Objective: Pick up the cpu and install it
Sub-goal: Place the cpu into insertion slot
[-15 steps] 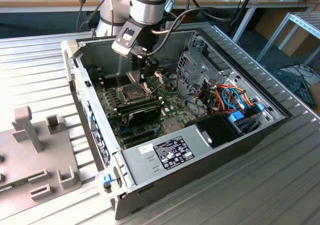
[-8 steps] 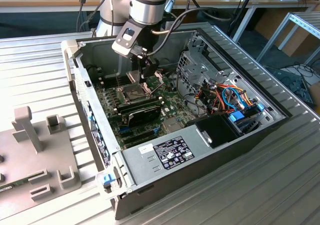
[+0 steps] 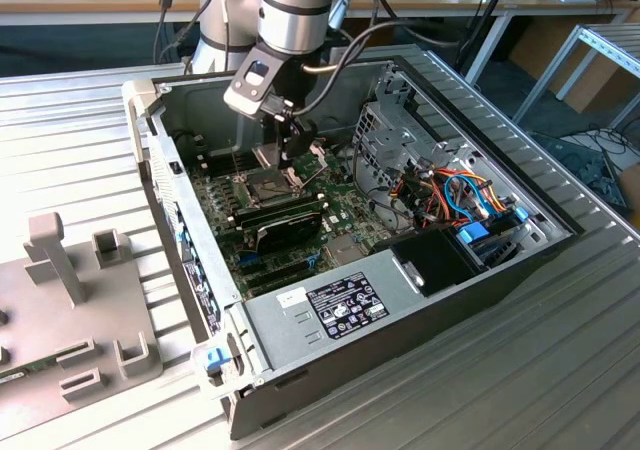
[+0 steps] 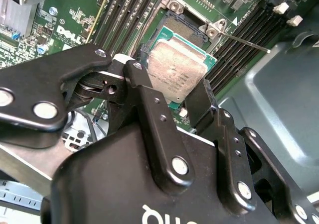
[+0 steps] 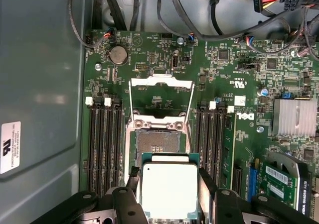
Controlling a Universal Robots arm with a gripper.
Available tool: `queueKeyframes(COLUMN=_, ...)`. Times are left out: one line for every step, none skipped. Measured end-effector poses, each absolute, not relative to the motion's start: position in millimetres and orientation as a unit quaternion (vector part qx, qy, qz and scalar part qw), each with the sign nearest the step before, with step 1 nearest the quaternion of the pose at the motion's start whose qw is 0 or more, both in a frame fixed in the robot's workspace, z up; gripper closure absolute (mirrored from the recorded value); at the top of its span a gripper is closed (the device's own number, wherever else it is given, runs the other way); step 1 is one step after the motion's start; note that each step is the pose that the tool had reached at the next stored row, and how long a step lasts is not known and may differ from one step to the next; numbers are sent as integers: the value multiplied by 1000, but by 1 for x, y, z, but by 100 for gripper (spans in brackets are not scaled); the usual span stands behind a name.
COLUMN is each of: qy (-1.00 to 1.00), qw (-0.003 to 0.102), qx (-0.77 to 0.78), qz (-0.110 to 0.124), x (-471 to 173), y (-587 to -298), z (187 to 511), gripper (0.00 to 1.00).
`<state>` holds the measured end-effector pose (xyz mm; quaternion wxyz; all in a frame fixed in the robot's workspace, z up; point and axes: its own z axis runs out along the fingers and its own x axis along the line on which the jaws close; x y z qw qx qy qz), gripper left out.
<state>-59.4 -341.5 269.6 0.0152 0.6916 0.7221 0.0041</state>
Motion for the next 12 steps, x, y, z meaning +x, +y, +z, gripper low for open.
queueKeyframes(qy=722, qw=15, qx=692, qz=4, x=-59, y=-342, z=269, gripper=45)
queueKeyframes(qy=722, qw=15, qx=692, qz=4, x=-59, y=-342, z=268, gripper=45)
queueKeyframes(qy=722, qw=15, qx=692, qz=4, x=-59, y=-342, z=267, gripper=45)
queueKeyframes(qy=722, qw=15, qx=692, qz=4, x=-59, y=-342, z=266, gripper=45)
queueKeyframes(qy=722, qw=15, qx=692, qz=4, x=-59, y=-342, z=266, gripper=45)
queueKeyframes(qy=722, qw=15, qx=692, qz=4, x=-59, y=-342, z=266, gripper=45)
queueKeyframes(qy=722, qw=15, qx=692, qz=4, x=-59, y=-342, z=266, gripper=45)
queueKeyframes(qy=722, qw=15, qx=692, qz=4, x=-59, y=-342, z=266, gripper=45)
queueKeyframes(qy=722, qw=15, qx=692, qz=4, x=-59, y=-342, z=266, gripper=45)
queueKeyframes(qy=722, qw=15, qx=692, qz=4, x=-59, y=-342, z=266, gripper=45)
queueKeyframes(qy=722, qw=15, qx=692, qz=4, x=-59, y=-342, z=266, gripper=45)
queueKeyframes(qy=722, qw=15, qx=692, qz=4, x=-59, y=-342, z=266, gripper=45)
